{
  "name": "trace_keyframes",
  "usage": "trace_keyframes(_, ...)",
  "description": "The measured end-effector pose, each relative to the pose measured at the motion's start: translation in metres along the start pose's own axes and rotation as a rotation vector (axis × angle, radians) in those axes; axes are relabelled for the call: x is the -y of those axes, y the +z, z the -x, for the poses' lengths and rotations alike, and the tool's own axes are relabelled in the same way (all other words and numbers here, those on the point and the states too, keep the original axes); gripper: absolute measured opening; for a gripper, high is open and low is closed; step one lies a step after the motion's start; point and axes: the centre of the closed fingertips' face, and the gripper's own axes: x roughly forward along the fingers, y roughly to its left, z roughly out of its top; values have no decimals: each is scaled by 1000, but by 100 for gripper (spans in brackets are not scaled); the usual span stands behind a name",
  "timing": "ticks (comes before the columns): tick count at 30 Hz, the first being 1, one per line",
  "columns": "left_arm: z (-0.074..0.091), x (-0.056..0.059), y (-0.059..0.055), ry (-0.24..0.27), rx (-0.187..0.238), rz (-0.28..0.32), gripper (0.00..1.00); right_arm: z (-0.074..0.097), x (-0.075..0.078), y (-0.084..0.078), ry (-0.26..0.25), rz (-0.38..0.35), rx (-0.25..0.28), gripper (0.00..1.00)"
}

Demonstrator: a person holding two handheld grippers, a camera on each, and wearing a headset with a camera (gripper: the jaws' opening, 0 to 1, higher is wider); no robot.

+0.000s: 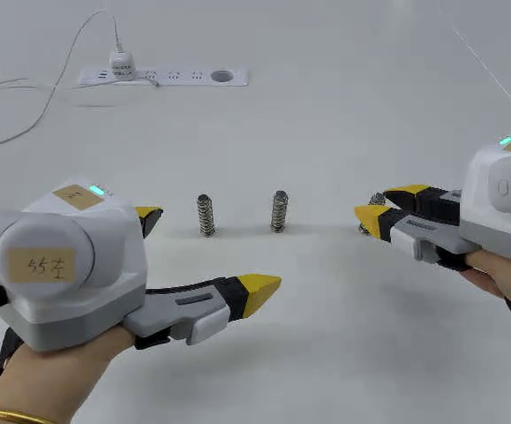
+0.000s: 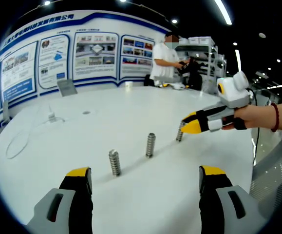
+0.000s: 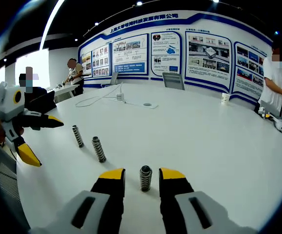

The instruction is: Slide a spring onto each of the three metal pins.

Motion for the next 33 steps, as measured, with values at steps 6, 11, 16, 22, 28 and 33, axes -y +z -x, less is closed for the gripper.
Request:
trace_keyframes(6, 3, -2, 4, 3, 5, 4, 93, 9, -4, 2, 18, -15, -1, 38)
trace_keyframes(11, 6, 1, 5, -13, 2, 15, 95, 17, -11, -1, 42, -15, -20, 45)
trace_keyframes(16, 11, 2, 5, -16, -1, 14, 94, 26, -19, -3, 63, -16, -26, 49)
trace_keyframes(22, 17, 4, 4, -15, -5, 2, 93, 36, -25, -2, 77, -15, -26, 54)
trace_keyframes(28, 22, 5, 3, -14, -11, -2, 93, 44, -33, -5, 83, 1, -36, 59)
trace_keyframes(33, 26, 7, 2, -13, -18, -3, 93, 49, -37, -11, 83, -8, -48, 62)
